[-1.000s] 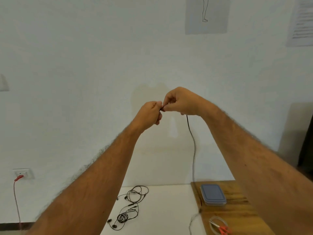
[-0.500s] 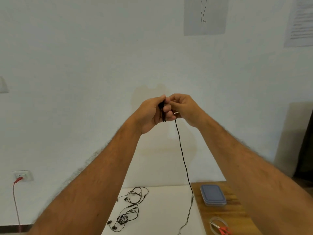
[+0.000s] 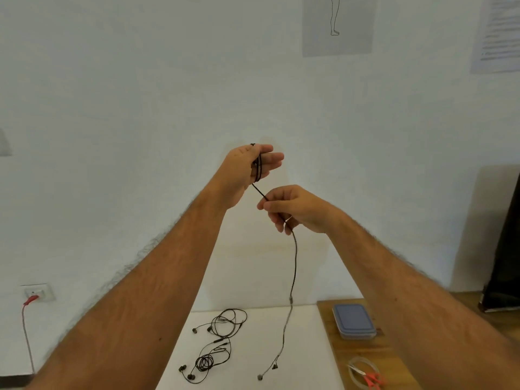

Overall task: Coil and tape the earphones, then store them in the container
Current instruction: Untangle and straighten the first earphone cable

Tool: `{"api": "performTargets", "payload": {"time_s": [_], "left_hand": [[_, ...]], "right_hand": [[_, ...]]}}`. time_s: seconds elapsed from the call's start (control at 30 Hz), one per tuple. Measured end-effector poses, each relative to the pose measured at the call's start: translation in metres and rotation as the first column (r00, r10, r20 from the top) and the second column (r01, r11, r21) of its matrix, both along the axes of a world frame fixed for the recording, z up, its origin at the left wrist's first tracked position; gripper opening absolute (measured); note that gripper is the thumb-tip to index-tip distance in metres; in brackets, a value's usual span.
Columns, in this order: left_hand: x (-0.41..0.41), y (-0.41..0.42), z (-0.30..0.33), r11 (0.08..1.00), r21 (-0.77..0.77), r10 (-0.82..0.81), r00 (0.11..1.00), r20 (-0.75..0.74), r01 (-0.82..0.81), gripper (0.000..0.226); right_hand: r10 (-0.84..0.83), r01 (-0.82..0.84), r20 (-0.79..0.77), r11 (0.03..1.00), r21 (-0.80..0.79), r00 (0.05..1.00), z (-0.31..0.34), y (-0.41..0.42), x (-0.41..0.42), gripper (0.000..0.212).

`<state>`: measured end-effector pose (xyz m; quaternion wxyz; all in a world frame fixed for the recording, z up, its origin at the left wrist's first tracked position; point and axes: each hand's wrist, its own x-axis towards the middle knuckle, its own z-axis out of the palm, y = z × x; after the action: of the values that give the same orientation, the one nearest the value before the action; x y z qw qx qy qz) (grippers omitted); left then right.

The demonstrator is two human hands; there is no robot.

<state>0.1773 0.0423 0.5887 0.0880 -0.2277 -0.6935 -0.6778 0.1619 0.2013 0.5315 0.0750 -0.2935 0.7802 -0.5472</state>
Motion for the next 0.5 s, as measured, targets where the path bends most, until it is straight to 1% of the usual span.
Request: {"api": "performTargets", "payload": {"time_s": [0.07, 0.17, 0.27, 0.33, 0.4, 0.43, 0.5], "left_hand": [[-0.003, -0.002, 0.001, 0.993, -0.091, 0.073, 0.997, -0.027, -0.075, 0.035], [-0.007, -0.003, -0.001, 0.965, -0.22, 0.14, 0.99, -0.029, -0.143, 0.033], [-0.005, -0.001, -0.007, 0.918, -0.363, 0.172, 0.985, -0.005, -0.162, 0.034], [-0.002, -0.001, -0.009, 0.871, -0.474, 0.163, 0.986, 0.032, -0.129, 0.04], [0.002, -0.002, -0.012, 0.851, -0.523, 0.119, 0.986, 0.117, -0.04, 0.049], [0.004, -0.002, -0.013, 0.861, -0.508, 0.086, 0.981, 0.176, 0.016, 0.053], [0.007, -0.001, -0.013, 0.904, -0.411, 0.0, 0.962, 0.275, 0.117, 0.058]], "right_hand": [[-0.031, 0.034, -0.05, 0.997, 0.071, 0.998, 0.004, 0.004, 0.001, 0.014], [-0.086, 0.105, -0.154, 0.987, 0.119, 0.984, 0.012, 0.008, 0.003, 0.011], [-0.152, 0.211, -0.325, 0.965, 0.155, 0.933, 0.025, 0.011, 0.004, 0.01], [-0.183, 0.274, -0.439, 0.949, 0.153, 0.88, 0.034, 0.013, 0.006, 0.008], [-0.199, 0.291, -0.499, 0.95, 0.114, 0.844, 0.043, 0.014, 0.007, 0.005], [-0.201, 0.285, -0.515, 0.955, 0.089, 0.833, 0.047, 0.015, 0.008, 0.004], [-0.202, 0.258, -0.521, 0.965, 0.037, 0.83, 0.052, 0.017, 0.007, 0.004]]}}
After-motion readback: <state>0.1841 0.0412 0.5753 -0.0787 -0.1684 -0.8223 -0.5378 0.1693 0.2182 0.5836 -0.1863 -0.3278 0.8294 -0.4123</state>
